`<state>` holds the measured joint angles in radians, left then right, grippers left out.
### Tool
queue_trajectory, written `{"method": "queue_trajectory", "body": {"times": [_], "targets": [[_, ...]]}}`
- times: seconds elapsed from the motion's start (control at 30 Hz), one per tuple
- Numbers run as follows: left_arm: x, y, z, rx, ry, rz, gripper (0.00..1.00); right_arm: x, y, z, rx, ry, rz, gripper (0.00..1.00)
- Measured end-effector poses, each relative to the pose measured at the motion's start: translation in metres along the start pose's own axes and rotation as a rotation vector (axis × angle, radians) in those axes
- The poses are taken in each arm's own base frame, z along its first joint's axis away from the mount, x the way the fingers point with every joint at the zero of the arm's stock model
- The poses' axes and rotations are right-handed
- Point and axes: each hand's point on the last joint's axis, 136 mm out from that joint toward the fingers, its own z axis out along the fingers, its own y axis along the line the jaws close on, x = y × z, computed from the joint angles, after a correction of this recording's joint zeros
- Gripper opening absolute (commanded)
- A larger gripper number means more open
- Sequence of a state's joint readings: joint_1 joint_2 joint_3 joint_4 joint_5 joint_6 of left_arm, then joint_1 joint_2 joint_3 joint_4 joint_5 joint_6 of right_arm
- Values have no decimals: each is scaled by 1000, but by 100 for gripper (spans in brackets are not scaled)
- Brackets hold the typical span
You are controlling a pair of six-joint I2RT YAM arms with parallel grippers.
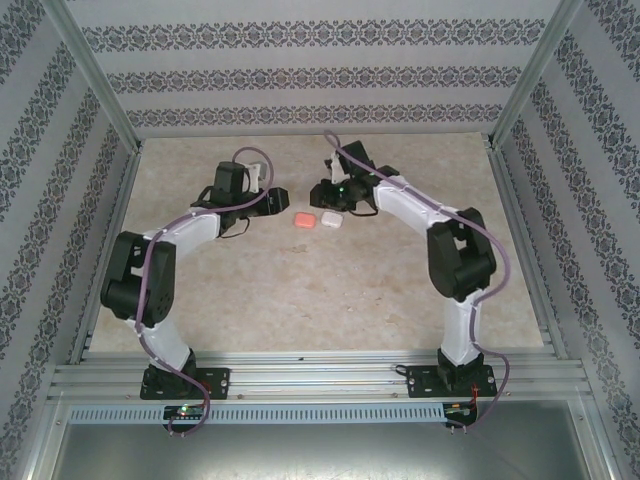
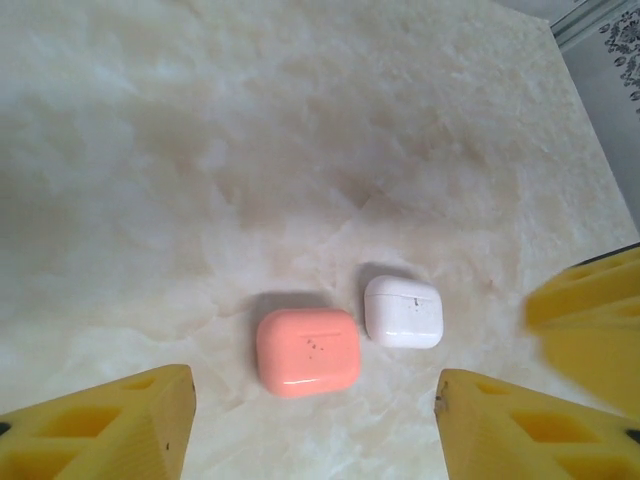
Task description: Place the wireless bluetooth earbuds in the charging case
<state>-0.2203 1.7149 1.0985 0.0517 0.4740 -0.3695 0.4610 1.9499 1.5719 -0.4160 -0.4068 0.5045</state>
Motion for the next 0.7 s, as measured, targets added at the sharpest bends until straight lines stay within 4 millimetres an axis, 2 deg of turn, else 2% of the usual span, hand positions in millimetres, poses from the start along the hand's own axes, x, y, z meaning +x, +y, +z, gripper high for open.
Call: {"method": "queue_trajectory", "body": {"times": [0.13,0.2,0.27,0.33,0.37,0.4,0.53,0.63,0.7], "targets": [[-23,-7,-37,-52,-77,129,83,-13,14,-63,3,-130,-70,62],[-34,-10,-56,-89,-127,194,91,-15,7,-90,35,-194,-90,72],[-40,-9,-75,-137,-174,251,97,-14,-8,-114,86,-255,-99,78],[-39,-2,-91,-197,-209,293,100,-7,-33,-134,156,-319,-96,85],[-37,4,-97,-227,-224,308,100,-2,-47,-142,193,-342,-88,96],[-33,11,-101,-257,-237,321,100,3,-63,-150,230,-368,-80,98],[-7,45,-110,-381,-272,360,100,28,-124,-175,386,-477,-48,98],[20,71,-110,-459,-271,377,100,47,-156,-187,496,-550,-81,98],[34,84,-110,-502,-262,381,100,59,-170,-191,555,-579,-109,98]]}}
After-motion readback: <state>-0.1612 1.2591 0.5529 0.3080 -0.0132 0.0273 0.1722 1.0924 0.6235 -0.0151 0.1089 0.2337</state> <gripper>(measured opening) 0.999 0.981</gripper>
